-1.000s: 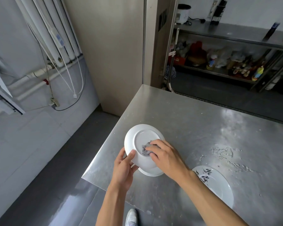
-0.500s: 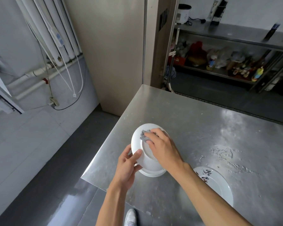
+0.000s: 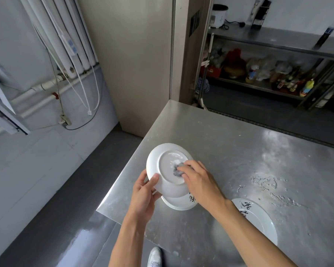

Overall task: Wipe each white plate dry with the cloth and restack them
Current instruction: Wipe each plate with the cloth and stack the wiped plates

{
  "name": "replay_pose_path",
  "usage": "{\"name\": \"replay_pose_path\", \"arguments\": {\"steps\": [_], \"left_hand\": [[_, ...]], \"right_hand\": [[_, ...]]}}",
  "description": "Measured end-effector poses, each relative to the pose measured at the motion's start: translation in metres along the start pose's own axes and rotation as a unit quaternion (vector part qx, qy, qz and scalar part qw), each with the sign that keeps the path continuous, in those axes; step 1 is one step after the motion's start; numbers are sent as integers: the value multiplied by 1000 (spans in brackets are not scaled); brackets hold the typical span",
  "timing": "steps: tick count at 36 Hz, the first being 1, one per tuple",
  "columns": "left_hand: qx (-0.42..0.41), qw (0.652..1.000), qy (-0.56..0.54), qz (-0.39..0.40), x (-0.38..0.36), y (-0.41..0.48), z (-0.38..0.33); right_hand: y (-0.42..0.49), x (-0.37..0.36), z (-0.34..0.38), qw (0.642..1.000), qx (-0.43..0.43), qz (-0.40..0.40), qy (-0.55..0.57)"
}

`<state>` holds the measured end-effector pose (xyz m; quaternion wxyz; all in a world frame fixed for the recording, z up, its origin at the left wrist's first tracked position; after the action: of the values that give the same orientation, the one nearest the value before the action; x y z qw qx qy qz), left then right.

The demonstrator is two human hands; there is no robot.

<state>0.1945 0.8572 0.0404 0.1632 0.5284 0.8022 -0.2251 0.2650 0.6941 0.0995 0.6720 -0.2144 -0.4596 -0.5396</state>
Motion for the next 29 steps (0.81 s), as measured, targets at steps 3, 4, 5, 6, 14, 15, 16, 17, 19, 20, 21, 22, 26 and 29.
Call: {"name": "replay_pose_path", "arguments": {"steps": [3, 4, 5, 6, 14, 15, 16, 17, 19, 20, 21, 22, 26, 29], "left_hand": [[10, 1000, 19, 16, -6, 0, 3], [11, 999, 24, 22, -8, 0, 4], [12, 999, 28, 28, -10, -1, 4], [12, 999, 31, 34, -12, -1, 4], [7, 998, 45, 38, -26, -1, 5], [4, 999, 39, 34, -27, -1, 5], [0, 999, 32, 27, -27, 0, 5], [-4, 999, 25, 20, -28, 1, 4], [-13, 1000, 13, 6, -28, 3, 1], [-17, 1000, 5, -1, -27, 5, 1], [-20, 1000, -6, -12, -26, 6, 0], [-21, 999, -17, -26, -24, 7, 0], [-20, 996, -51, -74, -14, 12, 1], [-24, 993, -72, -89, -6, 13, -4]], "right_hand": [[8, 0, -9, 998, -66, -4, -18], [11, 1, -10, 997, -78, -10, -18], [14, 2, -9, 996, -86, -19, -14], [17, 4, -8, 996, -91, -26, -7], [19, 13, 21, 997, -15, -40, 71], [15, 16, 24, 995, -1, -47, 83], [11, 17, 28, 994, 20, -47, 92], [6, 16, 32, 994, 42, -40, 94], [-2, 14, 37, 993, 73, -19, 88], [-4, 12, 36, 993, 80, -10, 85], [-6, 11, 35, 993, 86, -2, 80], [-7, 9, 34, 993, 92, 7, 72], [-12, 6, 30, 992, 119, 31, 36], [-15, 10, 24, 993, 110, 20, 32]]}}
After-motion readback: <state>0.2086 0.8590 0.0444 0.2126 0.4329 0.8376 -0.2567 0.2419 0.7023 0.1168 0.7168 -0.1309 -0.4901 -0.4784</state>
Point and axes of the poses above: each hand's wrist, its own y-axis towards the middle knuckle, its own x-axis out of the back of the hand, z = x × y, the point moved 6 cm from there along y, towards the middle knuckle, and after that the axes turned 14 degrees about -x, right-handed, at the moved point
